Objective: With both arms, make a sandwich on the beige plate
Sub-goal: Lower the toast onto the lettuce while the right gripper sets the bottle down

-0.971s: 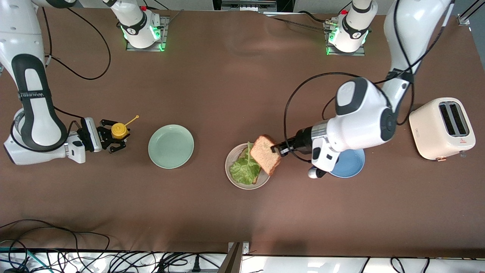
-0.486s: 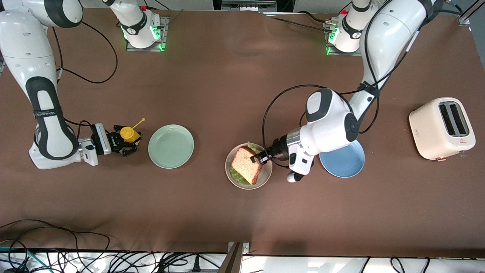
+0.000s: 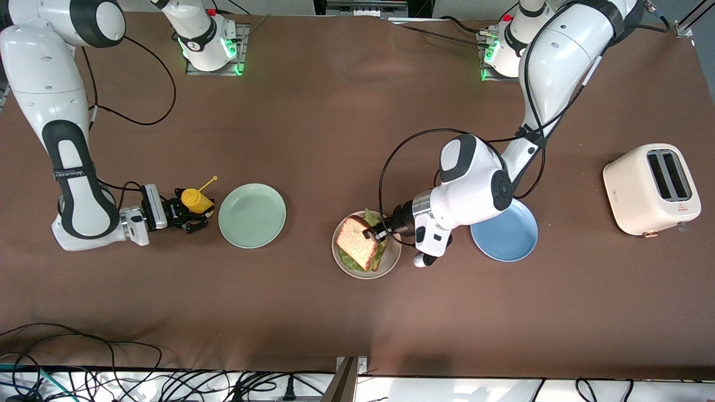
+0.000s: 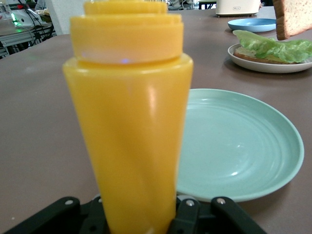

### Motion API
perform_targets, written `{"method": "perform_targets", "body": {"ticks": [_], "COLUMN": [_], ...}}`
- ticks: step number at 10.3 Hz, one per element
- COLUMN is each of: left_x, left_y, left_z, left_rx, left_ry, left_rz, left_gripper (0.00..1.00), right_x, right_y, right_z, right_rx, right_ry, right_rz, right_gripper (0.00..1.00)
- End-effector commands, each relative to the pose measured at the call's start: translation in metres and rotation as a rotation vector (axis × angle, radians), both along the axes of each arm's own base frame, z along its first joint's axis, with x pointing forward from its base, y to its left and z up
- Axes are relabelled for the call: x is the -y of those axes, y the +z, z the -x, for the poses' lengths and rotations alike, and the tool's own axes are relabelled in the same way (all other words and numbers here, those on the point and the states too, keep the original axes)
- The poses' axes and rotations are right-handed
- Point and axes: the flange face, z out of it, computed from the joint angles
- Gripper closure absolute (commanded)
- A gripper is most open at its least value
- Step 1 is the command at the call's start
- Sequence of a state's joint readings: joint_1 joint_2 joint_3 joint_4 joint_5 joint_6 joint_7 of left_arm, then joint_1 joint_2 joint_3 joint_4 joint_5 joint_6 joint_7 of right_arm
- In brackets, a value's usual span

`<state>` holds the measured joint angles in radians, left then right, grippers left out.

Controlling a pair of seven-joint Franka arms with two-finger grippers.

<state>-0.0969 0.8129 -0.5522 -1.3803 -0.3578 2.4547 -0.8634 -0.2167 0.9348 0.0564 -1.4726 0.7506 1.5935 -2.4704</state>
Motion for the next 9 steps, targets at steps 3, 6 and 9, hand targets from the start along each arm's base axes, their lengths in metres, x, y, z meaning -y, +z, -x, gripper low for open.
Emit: {"method": "perform_targets", "body": {"ticks": [3, 6, 9], "left_x": [0.01, 0.015, 0.011], "left_y": [-0.011, -0.016, -0.017], "left_z": [-0.013, -0.014, -0.014], "left_rx": [-0.002, -0.001, -0.004], "left_ry": [0.031, 0.03, 0.032], "left_rz": [0.03, 0.023, 0.021], "left_gripper": [1.0, 1.0, 1.0], "right_x": [-0.001, 0.007, 0.02], "right_y": [-0.006, -0.006, -0.005], "right_z": [-0.005, -0.005, 0.003], "right_rx": [0.007, 0.007, -0.027], "right_ry": [0.001, -0.01, -0.005], "right_rz": [-0.051, -0.046, -0.063], "right_gripper": [0.62, 0.0, 0.0]}}
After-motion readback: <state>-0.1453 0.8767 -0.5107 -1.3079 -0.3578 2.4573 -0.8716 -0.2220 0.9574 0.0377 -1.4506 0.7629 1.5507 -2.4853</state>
